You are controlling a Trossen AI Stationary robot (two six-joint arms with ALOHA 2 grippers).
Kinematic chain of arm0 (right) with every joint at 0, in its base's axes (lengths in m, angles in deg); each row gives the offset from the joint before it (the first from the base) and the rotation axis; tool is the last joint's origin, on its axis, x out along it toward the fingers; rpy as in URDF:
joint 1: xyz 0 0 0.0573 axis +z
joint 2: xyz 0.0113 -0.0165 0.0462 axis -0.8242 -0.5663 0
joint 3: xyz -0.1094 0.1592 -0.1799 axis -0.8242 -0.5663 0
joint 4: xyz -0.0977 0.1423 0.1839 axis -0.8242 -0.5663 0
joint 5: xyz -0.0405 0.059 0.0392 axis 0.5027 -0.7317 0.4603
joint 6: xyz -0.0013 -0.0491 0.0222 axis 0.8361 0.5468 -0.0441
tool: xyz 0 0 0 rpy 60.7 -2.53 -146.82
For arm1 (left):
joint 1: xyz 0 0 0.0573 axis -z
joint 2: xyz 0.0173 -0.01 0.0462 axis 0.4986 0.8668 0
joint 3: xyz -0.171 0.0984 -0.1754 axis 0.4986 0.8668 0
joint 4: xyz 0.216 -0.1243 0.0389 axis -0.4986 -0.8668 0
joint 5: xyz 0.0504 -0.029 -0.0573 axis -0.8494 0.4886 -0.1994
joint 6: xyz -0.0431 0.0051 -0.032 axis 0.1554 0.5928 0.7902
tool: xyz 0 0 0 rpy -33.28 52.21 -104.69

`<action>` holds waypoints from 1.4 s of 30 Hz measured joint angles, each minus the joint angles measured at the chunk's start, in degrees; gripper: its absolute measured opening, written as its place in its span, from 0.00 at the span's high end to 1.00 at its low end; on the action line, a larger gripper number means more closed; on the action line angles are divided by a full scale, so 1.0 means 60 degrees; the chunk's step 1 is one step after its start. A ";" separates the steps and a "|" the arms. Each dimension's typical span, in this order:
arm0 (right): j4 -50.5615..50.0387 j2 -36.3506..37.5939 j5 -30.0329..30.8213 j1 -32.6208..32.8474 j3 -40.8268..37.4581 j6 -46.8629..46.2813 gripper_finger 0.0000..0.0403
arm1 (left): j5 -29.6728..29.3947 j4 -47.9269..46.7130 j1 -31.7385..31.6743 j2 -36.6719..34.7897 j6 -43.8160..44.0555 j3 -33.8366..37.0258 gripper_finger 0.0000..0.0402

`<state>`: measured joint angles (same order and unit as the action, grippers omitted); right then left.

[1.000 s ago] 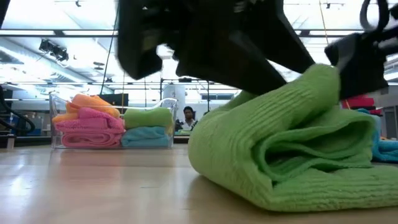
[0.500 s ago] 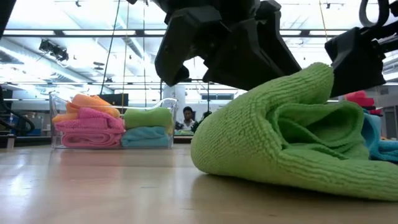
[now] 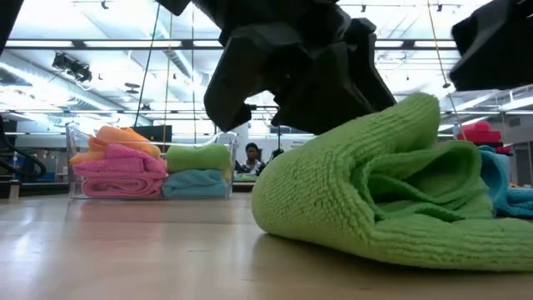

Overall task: Fold microfiber towels
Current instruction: Fold the green microfiber towel, then put the green microfiber towel into the transparent bin

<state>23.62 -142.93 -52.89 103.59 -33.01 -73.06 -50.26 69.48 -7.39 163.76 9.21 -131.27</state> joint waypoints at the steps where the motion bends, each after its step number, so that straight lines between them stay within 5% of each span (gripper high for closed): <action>1: 0.0031 -0.0022 0.0002 -0.0022 0.0000 -0.0007 0.19 | -0.0005 0.0061 -0.0022 0.0061 0.0205 -0.0005 0.55; 15: 0.0056 -0.0073 -0.0019 0.0009 0.0000 0.0112 0.19 | -0.0143 0.0087 0.0075 0.0496 0.0696 0.0000 0.60; 32: -0.0147 -0.0080 0.0072 0.0009 0.0000 -0.0060 0.19 | -0.0600 -0.1004 0.0350 -0.1182 -0.0536 0.0007 0.72; 42: -0.0379 -0.0084 0.0284 -0.0090 -0.0002 -0.0101 0.19 | 0.1108 -0.4212 0.1321 -0.2385 0.2954 -0.0004 0.72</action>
<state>21.34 -143.43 -51.19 103.05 -33.02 -73.66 -43.61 44.21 0.54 149.45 26.94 -131.30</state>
